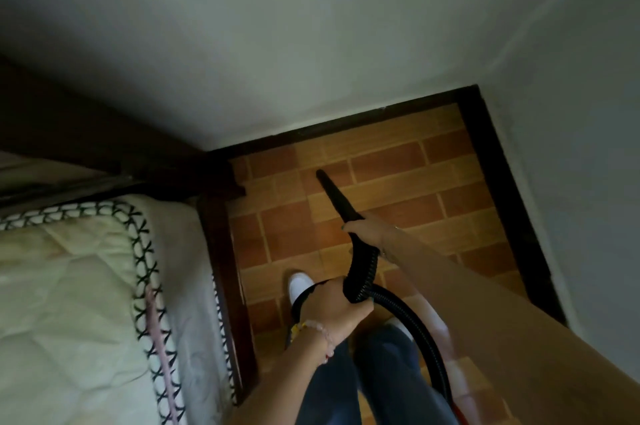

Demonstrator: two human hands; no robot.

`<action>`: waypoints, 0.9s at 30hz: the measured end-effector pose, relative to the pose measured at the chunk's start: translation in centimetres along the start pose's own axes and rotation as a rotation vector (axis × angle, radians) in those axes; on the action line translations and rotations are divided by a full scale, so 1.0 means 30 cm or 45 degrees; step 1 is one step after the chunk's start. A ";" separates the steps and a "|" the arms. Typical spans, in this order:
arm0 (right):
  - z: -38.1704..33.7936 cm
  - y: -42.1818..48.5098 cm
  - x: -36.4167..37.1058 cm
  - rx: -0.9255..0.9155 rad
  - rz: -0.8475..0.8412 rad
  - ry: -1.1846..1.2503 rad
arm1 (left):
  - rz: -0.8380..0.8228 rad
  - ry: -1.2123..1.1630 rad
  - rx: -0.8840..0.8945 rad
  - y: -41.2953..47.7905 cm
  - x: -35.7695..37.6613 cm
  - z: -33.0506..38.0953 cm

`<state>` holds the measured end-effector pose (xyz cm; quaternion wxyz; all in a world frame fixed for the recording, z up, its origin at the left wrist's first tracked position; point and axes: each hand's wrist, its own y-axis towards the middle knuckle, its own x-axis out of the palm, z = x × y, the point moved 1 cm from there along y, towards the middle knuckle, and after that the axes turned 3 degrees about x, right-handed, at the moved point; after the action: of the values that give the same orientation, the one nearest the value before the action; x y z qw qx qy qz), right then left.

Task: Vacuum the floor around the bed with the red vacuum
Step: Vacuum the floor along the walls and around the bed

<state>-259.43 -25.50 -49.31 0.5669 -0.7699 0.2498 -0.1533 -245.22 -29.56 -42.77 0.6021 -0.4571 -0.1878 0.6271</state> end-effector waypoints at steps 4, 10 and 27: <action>-0.052 0.030 0.143 -0.022 -0.041 -0.175 | 0.056 -0.078 -0.067 -0.016 -0.038 -0.113; -0.166 0.087 0.304 -0.093 -0.026 -0.296 | 0.173 -0.195 -0.065 -0.002 -0.137 -0.235; -0.371 0.262 0.487 -0.204 -0.013 -0.558 | 0.305 -0.457 -0.181 0.154 -0.288 -0.374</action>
<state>-254.78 -44.35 -54.00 0.5441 -0.8284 0.1282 0.0351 -240.18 -42.04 -49.14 0.4466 -0.3985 -0.2801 0.7505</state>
